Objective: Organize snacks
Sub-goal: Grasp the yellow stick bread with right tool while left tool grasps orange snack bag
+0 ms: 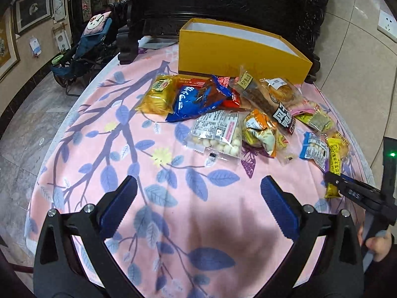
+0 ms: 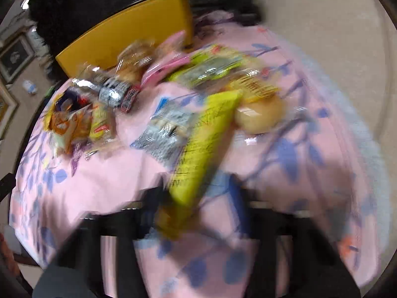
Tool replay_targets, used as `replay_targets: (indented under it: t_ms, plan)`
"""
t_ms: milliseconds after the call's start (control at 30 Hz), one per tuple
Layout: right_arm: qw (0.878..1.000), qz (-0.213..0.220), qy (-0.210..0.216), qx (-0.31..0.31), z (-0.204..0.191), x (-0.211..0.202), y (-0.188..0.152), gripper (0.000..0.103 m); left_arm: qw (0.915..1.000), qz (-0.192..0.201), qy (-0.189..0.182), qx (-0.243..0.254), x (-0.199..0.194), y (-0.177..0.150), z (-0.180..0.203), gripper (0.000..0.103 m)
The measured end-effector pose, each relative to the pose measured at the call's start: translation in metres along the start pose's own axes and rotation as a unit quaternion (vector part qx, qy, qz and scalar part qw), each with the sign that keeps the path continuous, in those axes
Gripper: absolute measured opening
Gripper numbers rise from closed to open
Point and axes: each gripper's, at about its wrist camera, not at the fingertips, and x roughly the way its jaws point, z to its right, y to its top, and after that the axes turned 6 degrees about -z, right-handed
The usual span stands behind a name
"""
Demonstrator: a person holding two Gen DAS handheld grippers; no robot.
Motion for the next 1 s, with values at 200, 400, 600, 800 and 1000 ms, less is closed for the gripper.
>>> replay_targets:
  t_ms: [200, 400, 600, 800, 1000]
  plan:
    - [0.999, -0.011, 0.050, 0.000, 0.004, -0.008, -0.007, 0.022, 0.9999, 0.004, 0.012, 0.006, 0.002, 0.004, 0.007, 0.101]
    - [0.998, -0.019, 0.064, -0.007, 0.008, -0.005, -0.016, 0.022, 0.9993, -0.024, -0.024, 0.014, 0.033, 0.021, 0.034, 0.101]
    - [0.997, -0.020, 0.081, -0.005, 0.013, -0.005, -0.016, 0.022, 0.9985, -0.013, -0.026, 0.045, 0.051, 0.043, 0.079, 0.101]
    - [0.995, -0.024, 0.101, -0.002, 0.019, -0.005, -0.015, 0.022, 0.9968, -0.018, 0.009, 0.078, 0.085, 0.056, 0.103, 0.100]
    - [0.993, -0.028, 0.110, -0.003, 0.021, -0.004, -0.014, 0.022, 0.9960, -0.015, 0.038, 0.079, 0.102, 0.056, 0.099, 0.088]
